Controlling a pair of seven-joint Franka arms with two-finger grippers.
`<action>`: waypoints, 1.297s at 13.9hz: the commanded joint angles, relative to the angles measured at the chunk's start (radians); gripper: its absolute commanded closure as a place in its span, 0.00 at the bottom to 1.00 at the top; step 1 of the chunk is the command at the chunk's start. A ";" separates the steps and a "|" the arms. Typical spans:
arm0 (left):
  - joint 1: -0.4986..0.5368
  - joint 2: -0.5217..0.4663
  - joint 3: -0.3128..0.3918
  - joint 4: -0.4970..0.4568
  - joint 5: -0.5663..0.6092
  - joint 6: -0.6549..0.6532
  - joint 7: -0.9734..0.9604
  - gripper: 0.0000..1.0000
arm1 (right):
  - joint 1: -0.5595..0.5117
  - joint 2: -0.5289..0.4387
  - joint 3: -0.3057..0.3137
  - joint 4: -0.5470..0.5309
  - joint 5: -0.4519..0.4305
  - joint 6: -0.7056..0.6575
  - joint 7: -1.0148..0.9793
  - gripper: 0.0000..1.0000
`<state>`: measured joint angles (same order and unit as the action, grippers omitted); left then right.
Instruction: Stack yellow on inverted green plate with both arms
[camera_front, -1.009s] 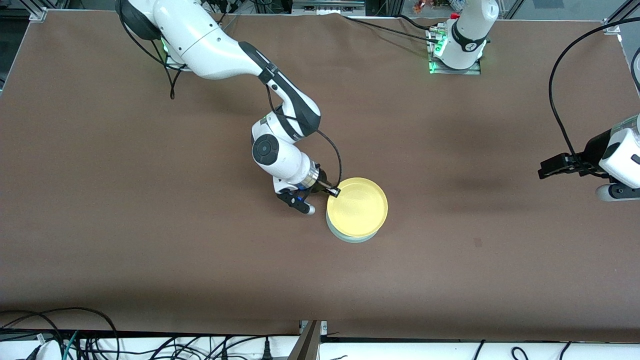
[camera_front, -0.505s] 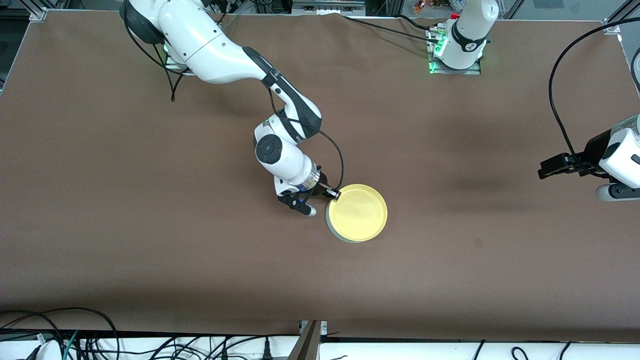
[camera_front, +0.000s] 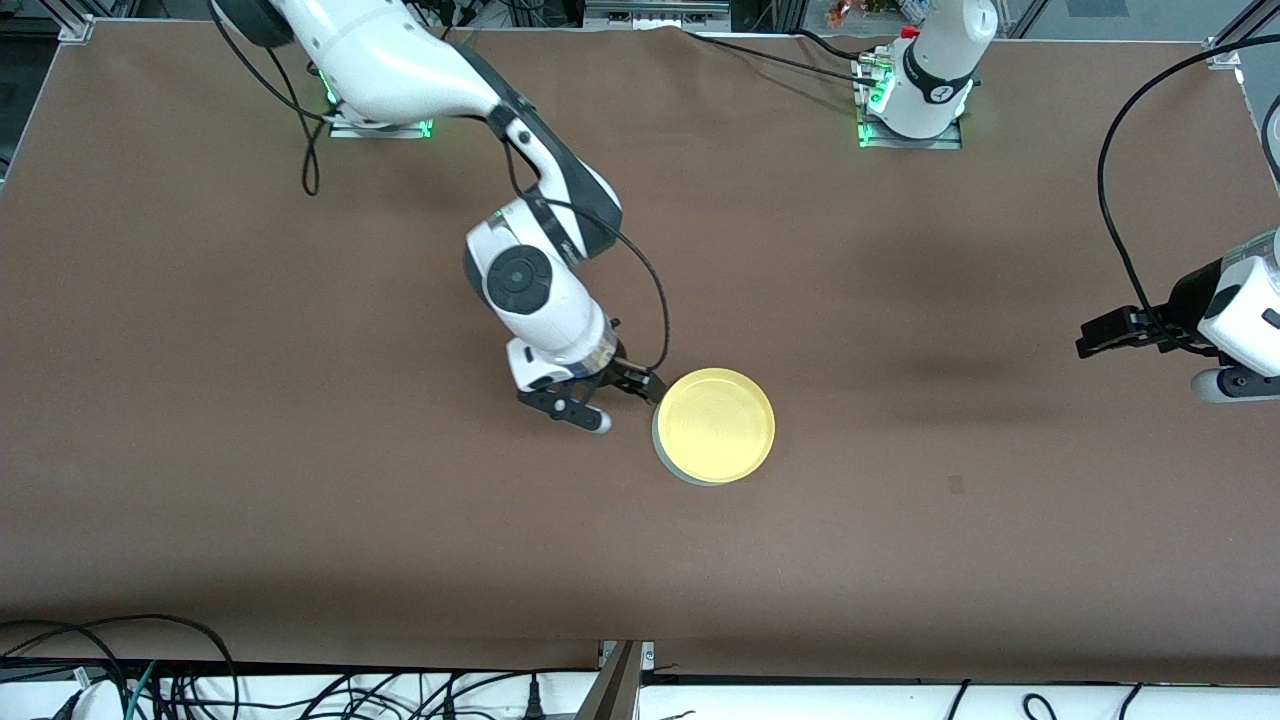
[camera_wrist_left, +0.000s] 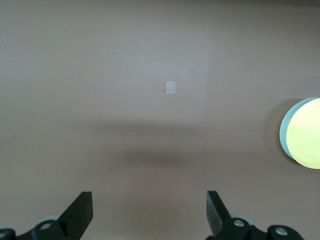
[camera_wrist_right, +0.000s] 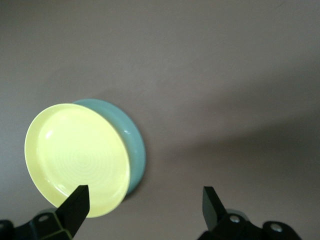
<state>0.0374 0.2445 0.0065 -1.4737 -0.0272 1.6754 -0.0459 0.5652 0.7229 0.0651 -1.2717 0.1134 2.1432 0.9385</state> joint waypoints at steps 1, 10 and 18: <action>0.006 0.004 0.000 0.015 -0.025 -0.008 0.018 0.00 | 0.005 -0.118 -0.074 -0.035 -0.017 -0.173 -0.125 0.00; 0.002 0.004 -0.005 0.015 -0.020 -0.009 0.018 0.00 | 0.001 -0.380 -0.496 -0.038 -0.008 -0.632 -0.862 0.00; 0.006 0.004 -0.005 0.015 -0.023 -0.009 0.018 0.00 | -0.469 -0.652 -0.072 -0.313 -0.158 -0.616 -0.995 0.00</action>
<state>0.0375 0.2446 0.0025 -1.4735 -0.0272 1.6754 -0.0459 0.2128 0.1984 -0.1314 -1.3832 -0.0111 1.4267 -0.0574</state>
